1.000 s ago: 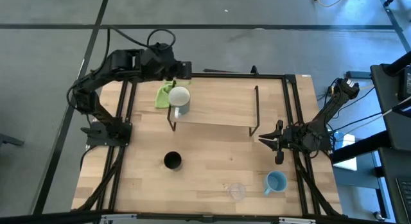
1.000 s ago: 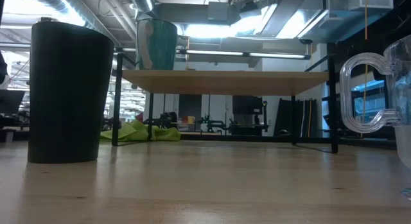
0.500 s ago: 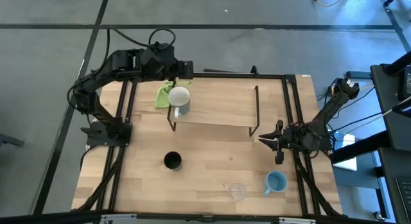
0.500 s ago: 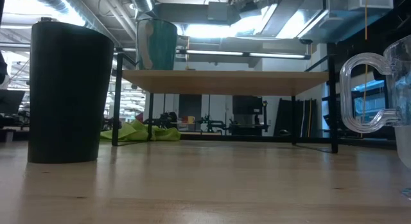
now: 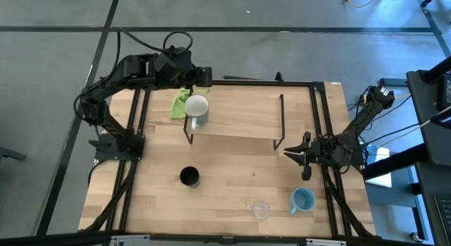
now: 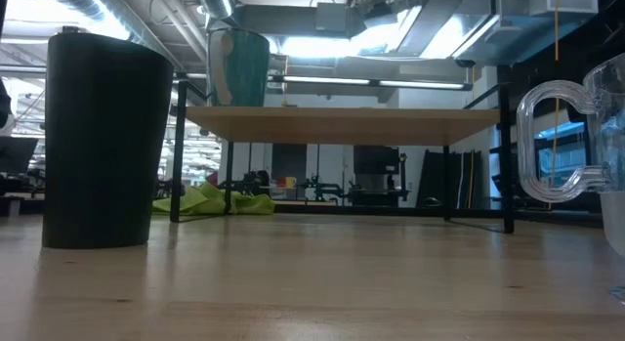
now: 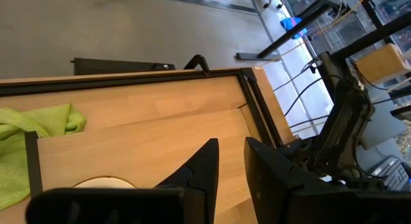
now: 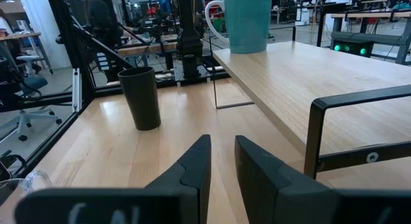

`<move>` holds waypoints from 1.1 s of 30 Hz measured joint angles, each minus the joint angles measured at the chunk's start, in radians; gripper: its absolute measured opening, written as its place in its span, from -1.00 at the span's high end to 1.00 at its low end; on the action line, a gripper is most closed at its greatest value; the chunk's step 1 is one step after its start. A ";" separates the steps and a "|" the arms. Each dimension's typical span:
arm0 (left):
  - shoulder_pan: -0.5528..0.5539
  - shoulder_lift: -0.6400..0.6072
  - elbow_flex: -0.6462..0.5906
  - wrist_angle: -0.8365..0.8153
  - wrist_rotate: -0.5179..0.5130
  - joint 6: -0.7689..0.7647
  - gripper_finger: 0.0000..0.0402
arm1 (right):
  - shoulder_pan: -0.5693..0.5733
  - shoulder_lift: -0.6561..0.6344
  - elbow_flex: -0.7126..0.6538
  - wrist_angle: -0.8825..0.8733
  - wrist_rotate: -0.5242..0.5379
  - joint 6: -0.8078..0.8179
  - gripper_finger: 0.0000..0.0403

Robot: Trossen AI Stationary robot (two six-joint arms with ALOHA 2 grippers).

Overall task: Stack small to large cups/mugs on shelf
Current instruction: Adjust the blue mug

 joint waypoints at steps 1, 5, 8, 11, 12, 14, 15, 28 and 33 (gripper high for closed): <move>0.000 0.000 0.000 0.000 0.000 0.000 0.65 | 0.000 0.000 0.000 0.000 0.000 0.000 0.64; 0.000 0.000 0.000 0.000 0.000 0.000 0.65 | 0.000 0.000 0.000 0.000 0.000 0.000 0.64; 0.000 0.000 0.000 0.000 0.000 0.000 0.65 | 0.000 0.000 0.000 0.000 0.000 -0.001 0.64; 0.000 0.000 0.000 0.000 0.000 0.000 0.65 | 0.000 0.000 0.000 0.000 0.000 0.000 0.64; 0.000 0.000 0.000 0.000 0.000 0.000 0.65 | 0.000 0.000 0.000 0.000 0.000 -0.001 0.64; 0.000 0.000 0.000 0.000 0.001 0.000 0.65 | 0.000 0.000 0.000 0.000 0.000 -0.001 0.64; 0.000 0.000 0.000 0.000 0.007 0.000 0.65 | 0.000 0.000 0.000 0.000 0.000 -0.001 0.64; -0.001 0.001 0.000 0.013 0.300 0.122 0.65 | 0.000 0.000 0.000 0.000 0.000 0.000 0.64; -0.034 0.001 0.000 0.219 0.376 0.368 0.65 | 0.000 0.000 0.000 0.000 0.000 0.000 0.64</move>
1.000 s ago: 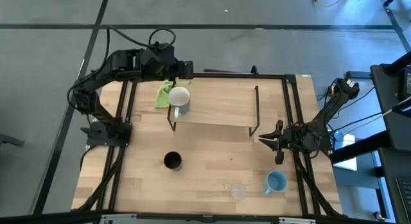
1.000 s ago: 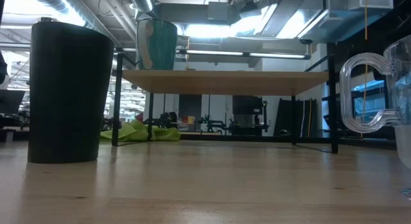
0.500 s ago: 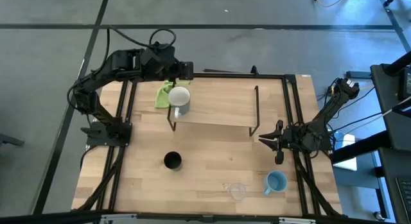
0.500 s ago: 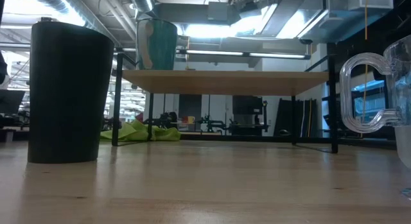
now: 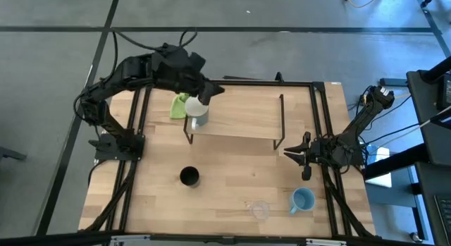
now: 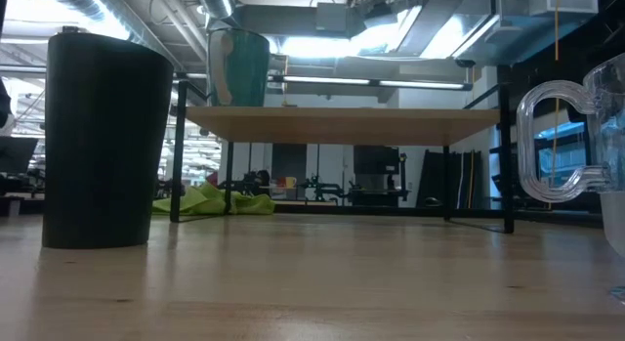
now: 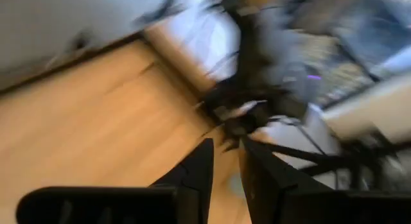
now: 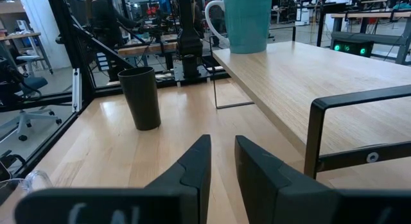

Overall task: Stack small to large cups/mugs on shelf
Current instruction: Adjust the blue mug

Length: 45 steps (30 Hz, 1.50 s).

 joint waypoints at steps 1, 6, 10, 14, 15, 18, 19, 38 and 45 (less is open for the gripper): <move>-0.011 0.000 0.000 0.060 0.010 0.056 0.65 | 0.000 0.000 0.000 0.000 0.000 -0.001 0.64; -0.062 0.000 0.000 0.353 0.048 0.354 0.65 | 0.000 0.000 0.000 0.000 0.000 -0.002 0.64; -0.089 -0.004 0.001 0.536 0.211 0.578 0.65 | 0.000 0.000 0.000 0.000 0.000 0.000 0.64; -0.108 -0.049 -0.001 0.540 0.349 0.596 0.65 | 0.000 0.000 0.000 0.000 0.000 -0.001 0.64; -0.113 -0.065 0.000 0.534 0.372 0.597 0.65 | 0.000 0.000 0.000 0.000 0.000 0.000 0.64; -0.136 -0.092 0.001 0.564 0.411 0.597 0.65 | 0.000 0.000 0.000 0.000 0.000 -0.001 0.64; -0.144 -0.098 0.001 0.575 0.414 0.595 0.65 | 0.000 0.000 0.000 0.000 0.000 0.000 0.64; -0.200 -0.118 0.000 0.644 1.342 0.891 0.63 | 0.000 0.000 0.000 0.000 0.000 -0.002 0.64; -0.218 -0.112 0.000 0.609 1.332 0.694 0.63 | 0.000 0.000 0.000 0.000 0.000 0.000 0.64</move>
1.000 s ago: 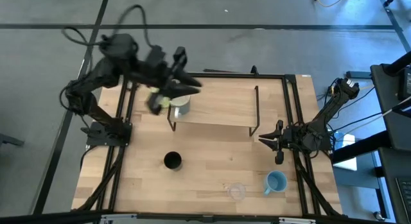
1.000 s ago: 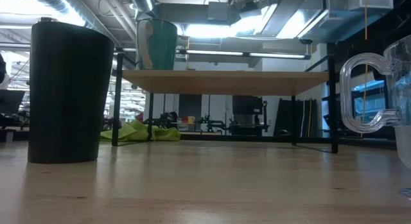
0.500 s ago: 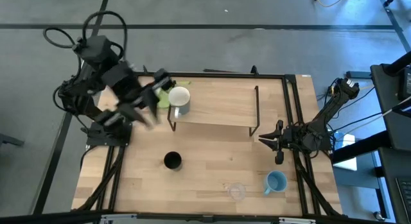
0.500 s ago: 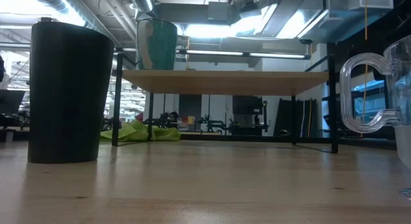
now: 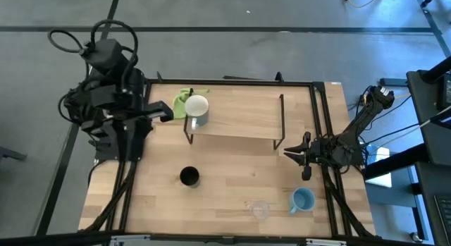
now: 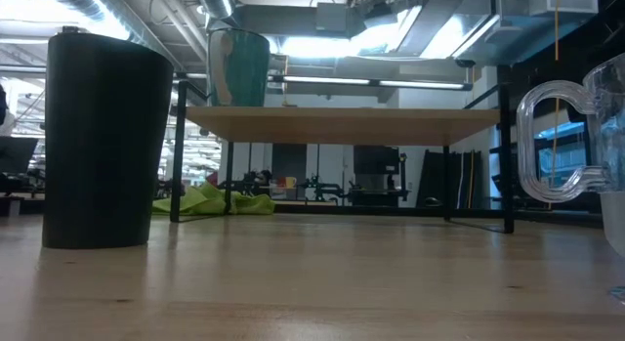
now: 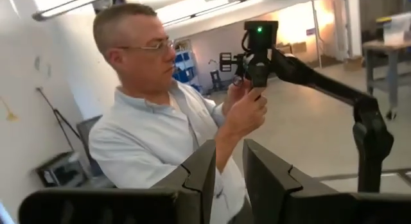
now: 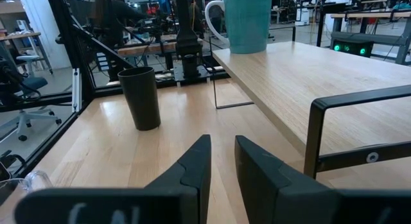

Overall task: Stack small to large cups/mugs on shelf
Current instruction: Adjust the blue mug

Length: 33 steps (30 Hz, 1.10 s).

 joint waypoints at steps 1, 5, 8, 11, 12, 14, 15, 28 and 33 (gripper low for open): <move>-0.002 0.002 0.000 -0.001 -0.005 -0.013 0.63 | 0.000 0.000 0.000 0.000 0.000 0.000 0.64; -0.001 0.003 -0.001 -0.033 -0.038 -0.039 0.63 | 0.000 0.000 0.000 0.000 0.000 0.000 0.64; 0.001 0.003 -0.001 -0.083 -0.039 -0.011 0.63 | 0.000 0.000 0.000 0.000 0.000 -0.001 0.64; 0.019 0.004 -0.001 -0.114 0.005 0.027 0.63 | 0.000 0.000 0.000 0.000 0.000 0.000 0.64; 0.020 0.004 -0.004 -0.123 0.006 0.050 0.63 | 0.000 0.000 0.000 0.000 0.000 0.000 0.64; 0.019 0.007 -0.015 -0.139 0.086 0.082 0.63 | 0.000 0.000 0.000 0.000 0.000 -0.001 0.64; 0.021 0.009 -0.021 -0.142 0.154 0.091 0.63 | 0.000 0.000 0.000 0.000 0.000 0.000 0.64; 0.141 -0.001 -0.048 -0.154 0.208 -0.106 0.85 | 0.000 0.000 0.000 0.000 0.000 0.000 0.64; 0.086 -0.002 -0.048 -0.092 0.003 -0.200 0.87 | 0.000 0.000 0.000 0.000 0.000 0.001 0.64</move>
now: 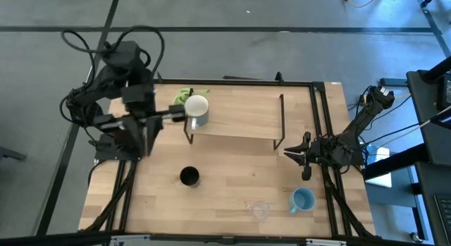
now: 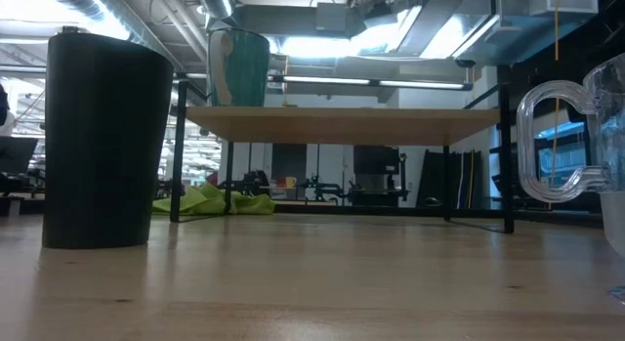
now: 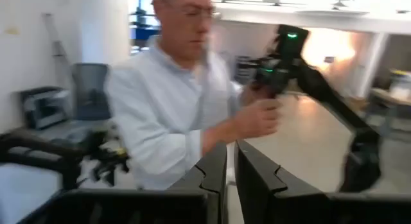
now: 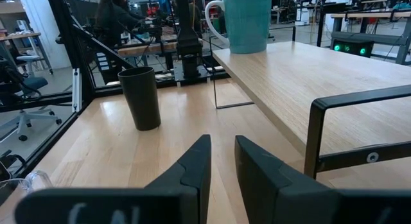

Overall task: Stack small to large cups/mugs on shelf
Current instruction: Adjust the blue mug

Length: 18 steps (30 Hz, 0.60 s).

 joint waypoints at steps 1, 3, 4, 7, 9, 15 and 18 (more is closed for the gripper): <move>-0.001 -0.001 0.000 0.009 0.010 0.035 0.87 | 0.000 0.000 0.000 0.000 0.000 -0.001 0.64; 0.003 -0.003 0.003 0.030 0.021 0.079 0.87 | 0.000 0.000 0.000 0.000 0.000 -0.001 0.64; 0.007 -0.003 0.005 0.054 0.018 0.069 0.87 | 0.000 0.000 0.000 0.000 0.000 -0.001 0.64; 0.016 -0.017 0.004 0.080 0.019 0.093 0.87 | 0.000 0.000 0.000 0.000 0.000 -0.001 0.64; 0.017 -0.030 0.006 0.097 0.010 0.166 0.87 | 0.000 0.000 0.000 0.000 0.000 -0.001 0.64; -0.037 -0.030 0.006 0.131 -0.489 0.257 0.87 | 0.000 0.000 0.000 0.000 0.000 0.000 0.64; -0.072 -0.030 0.006 0.125 -0.908 0.265 0.87 | 0.000 0.000 0.000 0.000 0.000 -0.002 0.64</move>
